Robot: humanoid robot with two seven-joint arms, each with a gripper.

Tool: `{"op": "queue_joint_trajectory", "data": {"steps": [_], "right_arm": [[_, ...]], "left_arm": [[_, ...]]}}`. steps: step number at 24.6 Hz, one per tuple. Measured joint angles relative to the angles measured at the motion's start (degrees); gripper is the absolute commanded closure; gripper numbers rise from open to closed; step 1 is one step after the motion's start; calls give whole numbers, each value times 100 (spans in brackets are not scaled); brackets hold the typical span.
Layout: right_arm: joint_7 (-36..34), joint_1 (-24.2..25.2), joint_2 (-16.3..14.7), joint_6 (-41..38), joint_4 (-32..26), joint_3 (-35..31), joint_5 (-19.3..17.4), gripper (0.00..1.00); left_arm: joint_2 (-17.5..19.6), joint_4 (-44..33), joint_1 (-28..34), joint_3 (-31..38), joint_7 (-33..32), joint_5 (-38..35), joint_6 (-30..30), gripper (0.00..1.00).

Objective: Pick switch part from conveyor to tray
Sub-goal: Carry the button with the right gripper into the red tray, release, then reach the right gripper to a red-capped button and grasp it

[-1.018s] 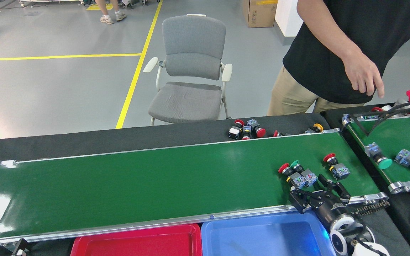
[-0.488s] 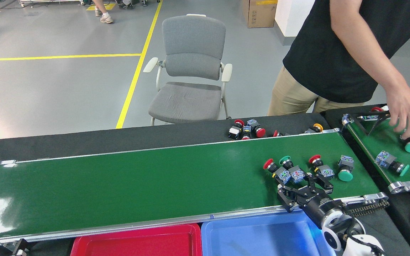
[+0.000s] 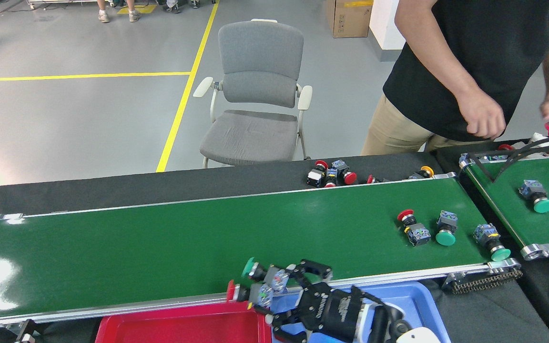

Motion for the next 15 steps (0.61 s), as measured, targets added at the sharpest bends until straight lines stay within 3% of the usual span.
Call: {"op": "queue_joint_trajectory", "data": {"steps": [5,8,12,15], "right_arm": [[-3,13,27,0,-10,-85,-23,0],[-7,373,28,13,-218,-776,-46,0],[-23,1583,136,1450,-1028,-2270,-59,0],[-296,2112,368,2903,-1250,-2748,-62,0]], "left_arm": [[0,-12,-10,0,-8,-2,0,0],[0,-16,49,7,-9,-2,0,0],[0,-2,88,10,-11,-2,1,0],[0,-3,91,10,-11,-2,0,0]]}}
